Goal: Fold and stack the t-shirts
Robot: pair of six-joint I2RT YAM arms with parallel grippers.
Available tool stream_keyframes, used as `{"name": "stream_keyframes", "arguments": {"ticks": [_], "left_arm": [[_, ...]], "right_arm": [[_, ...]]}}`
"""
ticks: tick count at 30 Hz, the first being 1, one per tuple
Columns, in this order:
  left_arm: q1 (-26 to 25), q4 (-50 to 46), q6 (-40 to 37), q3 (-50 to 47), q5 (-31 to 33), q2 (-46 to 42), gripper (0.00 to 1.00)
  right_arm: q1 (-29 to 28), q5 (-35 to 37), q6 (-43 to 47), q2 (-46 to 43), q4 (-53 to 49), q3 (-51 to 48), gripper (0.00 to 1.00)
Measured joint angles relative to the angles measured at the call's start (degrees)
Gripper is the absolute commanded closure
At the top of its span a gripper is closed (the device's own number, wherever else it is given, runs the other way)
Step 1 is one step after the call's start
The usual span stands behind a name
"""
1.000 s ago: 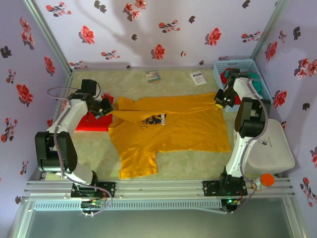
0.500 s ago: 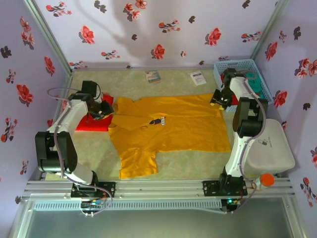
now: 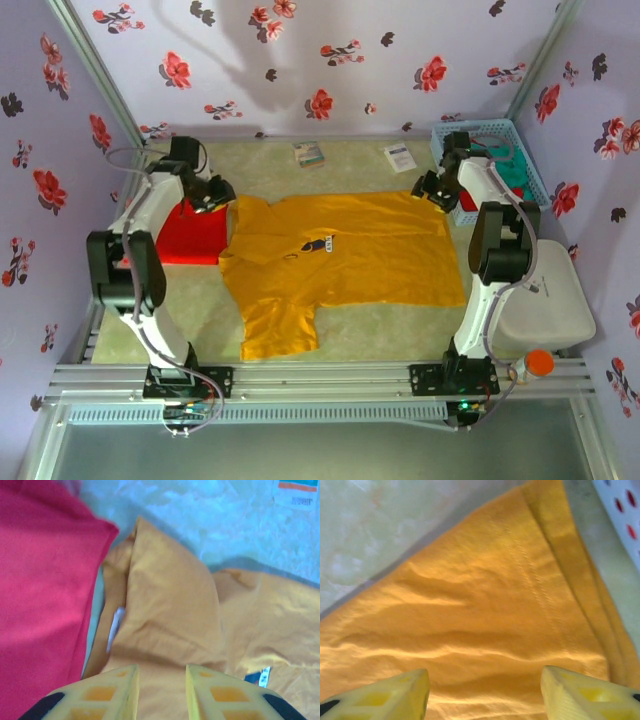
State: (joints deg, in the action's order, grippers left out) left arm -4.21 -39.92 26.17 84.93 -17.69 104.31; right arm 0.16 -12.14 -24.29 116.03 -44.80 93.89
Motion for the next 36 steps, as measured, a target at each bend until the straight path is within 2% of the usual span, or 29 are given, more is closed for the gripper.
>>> {"name": "stream_keyframes", "arguments": {"ticks": [3,11,18,25,29,34,36], "left_arm": [[-0.02,1.68,0.0,2.6,-0.85,5.42,0.66],[-0.02,4.87,0.31,9.75,-1.9,15.58,0.65],[-0.02,6.95,0.7,12.11,-1.84,20.24,0.65],[-0.02,7.02,1.4,12.24,-0.94,21.11,0.67],[-0.02,7.39,2.34,12.48,-0.96,21.73,0.75],[-0.02,8.0,2.99,12.57,-0.96,22.62,0.99],[0.0,8.0,3.37,12.9,-0.96,22.91,1.0]], "right_arm": [[-0.74,-0.59,-1.51,0.0,3.8,-0.98,0.32],[-1.2,-1.7,-4.44,0.04,11.41,-3.19,0.29],[-1.29,-2.84,-5.33,2.38,14.75,-3.19,0.29],[-1.31,-2.93,-5.57,4.11,14.82,-3.19,0.29],[-1.31,-2.93,-5.79,4.46,14.99,-3.19,0.29],[-1.31,-2.86,-6.23,6.4,14.93,-3.15,0.3],[-1.31,-2.16,-6.43,7.67,14.08,-2.16,0.3]]}}
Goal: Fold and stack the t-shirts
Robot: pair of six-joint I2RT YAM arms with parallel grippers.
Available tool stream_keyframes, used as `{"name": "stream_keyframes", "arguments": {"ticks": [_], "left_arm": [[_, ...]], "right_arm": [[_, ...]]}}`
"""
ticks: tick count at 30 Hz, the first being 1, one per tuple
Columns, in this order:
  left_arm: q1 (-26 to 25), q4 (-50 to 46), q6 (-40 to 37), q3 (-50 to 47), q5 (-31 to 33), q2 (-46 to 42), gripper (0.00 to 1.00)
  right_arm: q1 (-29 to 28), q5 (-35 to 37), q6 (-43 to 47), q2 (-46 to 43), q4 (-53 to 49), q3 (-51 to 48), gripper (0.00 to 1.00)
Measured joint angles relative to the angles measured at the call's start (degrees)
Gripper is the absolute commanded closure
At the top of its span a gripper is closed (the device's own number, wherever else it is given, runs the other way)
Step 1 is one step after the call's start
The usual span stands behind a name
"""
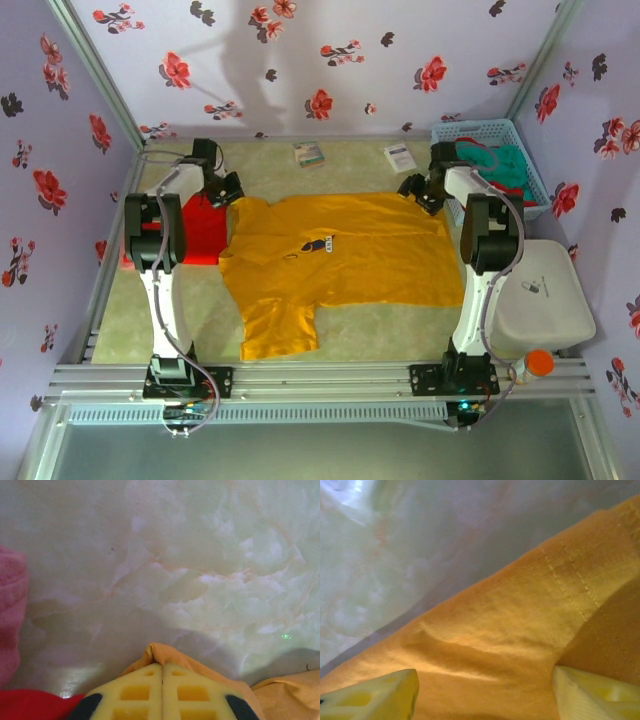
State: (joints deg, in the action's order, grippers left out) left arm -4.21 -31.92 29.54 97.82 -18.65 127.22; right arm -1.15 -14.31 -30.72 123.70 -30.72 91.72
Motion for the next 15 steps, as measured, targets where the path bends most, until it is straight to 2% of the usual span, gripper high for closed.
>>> {"name": "stream_keyframes", "arguments": {"ticks": [7,15], "left_arm": [[0.39,-0.15,0.13,1.81,0.76,0.15,1.0],[3.61,0.44,0.79,-0.04,2.14,-2.51,1.0]], "right_arm": [[-0.04,2.8,-0.68,1.16,-1.29,2.34,0.31],[0.0,4.94,-2.08,1.16,-1.97,2.49,0.32]]}}
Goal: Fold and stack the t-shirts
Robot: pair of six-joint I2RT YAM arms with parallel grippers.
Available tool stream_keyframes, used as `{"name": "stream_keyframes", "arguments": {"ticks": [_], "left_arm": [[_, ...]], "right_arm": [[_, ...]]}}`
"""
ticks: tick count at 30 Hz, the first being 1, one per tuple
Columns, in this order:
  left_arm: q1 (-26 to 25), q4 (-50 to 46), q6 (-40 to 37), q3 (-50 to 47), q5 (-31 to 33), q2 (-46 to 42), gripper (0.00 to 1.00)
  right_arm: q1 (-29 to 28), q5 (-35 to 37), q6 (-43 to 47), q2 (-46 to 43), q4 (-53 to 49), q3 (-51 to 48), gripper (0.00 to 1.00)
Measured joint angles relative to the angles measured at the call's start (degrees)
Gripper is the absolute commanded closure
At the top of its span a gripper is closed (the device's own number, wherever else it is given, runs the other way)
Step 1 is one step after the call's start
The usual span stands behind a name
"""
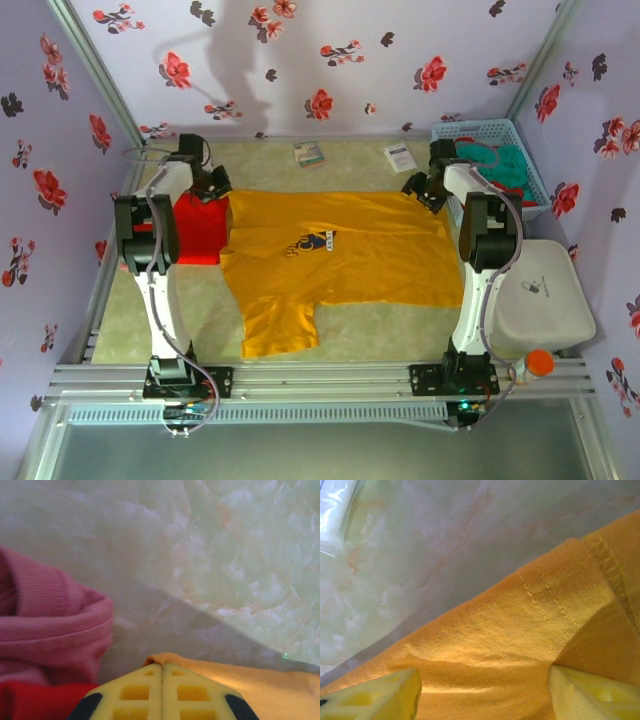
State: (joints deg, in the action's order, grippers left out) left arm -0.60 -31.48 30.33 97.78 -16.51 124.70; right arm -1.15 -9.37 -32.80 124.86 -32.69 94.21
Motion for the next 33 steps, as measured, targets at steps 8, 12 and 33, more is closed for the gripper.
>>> {"name": "stream_keyframes", "arguments": {"ticks": [8,12,33], "left_arm": [[0.76,2.73,0.85,-2.64,-0.66,-3.26,0.94],[0.83,2.36,0.79,-0.76,-1.09,-2.8,0.76],[-2.58,-3.28,-0.55,-27.69,-0.96,-40.39,0.56]], "right_arm": [[0.02,-0.07,-0.48,0.0,0.11,0.0,0.32],[0.02,-0.52,-0.46,-0.02,0.31,-0.02,0.32],[-1.62,0.26,1.2,-32.65,0.66,-22.23,0.16]]}}
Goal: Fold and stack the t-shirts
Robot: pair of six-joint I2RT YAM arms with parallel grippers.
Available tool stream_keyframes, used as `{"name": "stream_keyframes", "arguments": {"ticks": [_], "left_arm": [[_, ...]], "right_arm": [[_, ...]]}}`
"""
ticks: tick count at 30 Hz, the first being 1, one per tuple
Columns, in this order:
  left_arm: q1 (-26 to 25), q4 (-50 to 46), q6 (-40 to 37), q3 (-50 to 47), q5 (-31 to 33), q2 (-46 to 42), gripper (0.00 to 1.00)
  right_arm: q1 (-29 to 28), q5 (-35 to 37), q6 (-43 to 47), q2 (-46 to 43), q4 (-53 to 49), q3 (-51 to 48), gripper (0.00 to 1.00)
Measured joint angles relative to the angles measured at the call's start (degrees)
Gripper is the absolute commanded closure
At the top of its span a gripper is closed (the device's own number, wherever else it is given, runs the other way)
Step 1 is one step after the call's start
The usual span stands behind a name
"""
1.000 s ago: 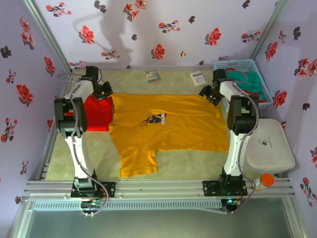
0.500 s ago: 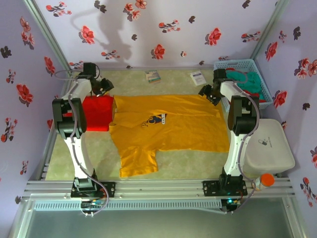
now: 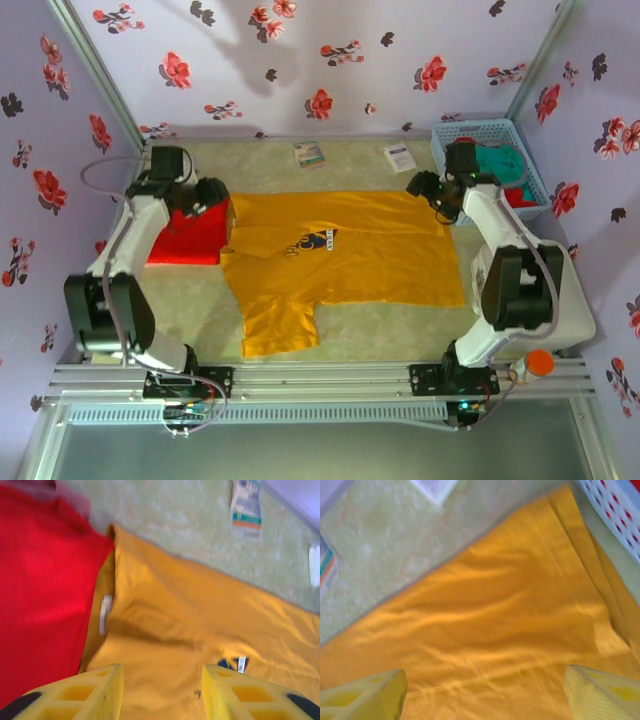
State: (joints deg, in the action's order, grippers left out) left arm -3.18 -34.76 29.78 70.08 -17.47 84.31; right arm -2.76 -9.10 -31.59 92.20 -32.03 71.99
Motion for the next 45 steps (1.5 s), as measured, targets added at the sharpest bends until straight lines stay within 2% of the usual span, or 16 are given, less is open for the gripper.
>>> {"name": "stream_keyframes", "arguments": {"ticks": [3,4,5,10,17,20,25,31,36,45], "left_arm": [[-0.59,-3.04,0.48,-8.0,-0.2,-7.76,0.55],[-0.83,-4.46,0.81,-10.67,-0.15,-10.8,0.55],[-1.18,-5.88,1.31,-12.81,-0.15,-13.64,0.54],[-4.92,-12.68,4.61,-20.13,-0.46,-27.65,0.54],[-17.55,-17.68,14.69,-31.91,0.37,-38.12,0.54],[-22.82,-20.28,20.39,-37.88,1.03,-43.34,0.54],[-29.57,-23.85,27.89,-42.64,2.27,-50.69,0.54],[-37.07,-20.94,34.62,-45.92,2.97,-51.56,0.55],[-42.91,-17.68,38.6,-48.46,3.98,-46.27,0.55],[-45.16,-10.01,40.7,-48.52,5.95,-38.84,0.6]], "right_arm": [[-0.13,0.59,0.04,-5.97,-1.44,-6.75,0.11],[-0.15,0.87,0.02,-7.89,-2.34,-8.79,0.01],[-0.15,1.22,-0.15,-9.49,-3.02,-10.47,0.01],[-0.13,1.77,-0.57,-16.9,-5.81,-17.62,0.01],[0.15,4.15,-1.68,-22.43,-8.98,-22.77,0.01],[0.26,5.75,-2.6,-24.09,-10.12,-24.72,0.07],[0.76,7.21,-3.61,-24.55,-11.58,-26.38,0.11],[1.03,8.37,-3.61,-23.78,-12.07,-26.47,0.15],[1.68,9.66,-3.65,-23.8,-12.72,-27.02,0.16],[2.32,11.28,-3.72,-23.85,-14.47,-27.08,0.2]]}}
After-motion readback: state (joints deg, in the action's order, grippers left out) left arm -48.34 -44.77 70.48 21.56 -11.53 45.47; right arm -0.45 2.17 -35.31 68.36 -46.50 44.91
